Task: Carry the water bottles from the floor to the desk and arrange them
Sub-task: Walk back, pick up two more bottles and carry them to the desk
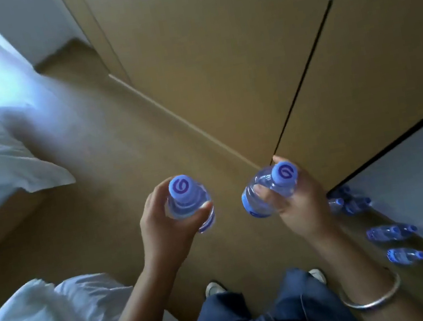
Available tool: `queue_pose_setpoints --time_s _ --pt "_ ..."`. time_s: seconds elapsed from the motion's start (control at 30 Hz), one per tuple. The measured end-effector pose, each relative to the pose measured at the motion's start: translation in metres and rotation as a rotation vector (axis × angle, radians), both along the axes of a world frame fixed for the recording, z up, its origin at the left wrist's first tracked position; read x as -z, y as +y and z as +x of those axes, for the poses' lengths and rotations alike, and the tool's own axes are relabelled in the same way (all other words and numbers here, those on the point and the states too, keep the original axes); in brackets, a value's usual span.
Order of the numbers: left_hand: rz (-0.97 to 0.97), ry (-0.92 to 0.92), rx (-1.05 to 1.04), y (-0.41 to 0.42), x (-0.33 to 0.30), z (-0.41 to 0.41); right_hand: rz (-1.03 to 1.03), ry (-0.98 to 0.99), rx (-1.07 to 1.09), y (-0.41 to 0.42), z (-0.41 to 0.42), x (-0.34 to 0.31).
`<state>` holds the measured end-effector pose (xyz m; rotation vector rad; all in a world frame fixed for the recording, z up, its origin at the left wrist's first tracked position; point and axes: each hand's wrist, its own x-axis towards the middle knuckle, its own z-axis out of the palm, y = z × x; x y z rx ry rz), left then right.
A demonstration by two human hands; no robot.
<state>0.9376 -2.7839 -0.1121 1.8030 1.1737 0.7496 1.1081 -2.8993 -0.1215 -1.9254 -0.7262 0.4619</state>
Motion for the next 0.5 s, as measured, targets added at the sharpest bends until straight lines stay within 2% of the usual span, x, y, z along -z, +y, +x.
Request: queue_pose_setpoints --time_s 0.17,0.33,0.5 --pt "0.078 0.029 -0.185 0.03 0.003 -0.054 -0.005 -0.049 -0.184 0.064 -0.041 -0.023" --pt "-0.006 0.023 -0.357 0.057 0.018 -0.079 -0.055 -0.105 -0.304 0.116 -0.06 -0.032" --pt "-0.043 -0.024 -0.42 0.098 0.021 -0.068 -0.05 -0.16 -0.429 0.179 -0.057 -0.025"
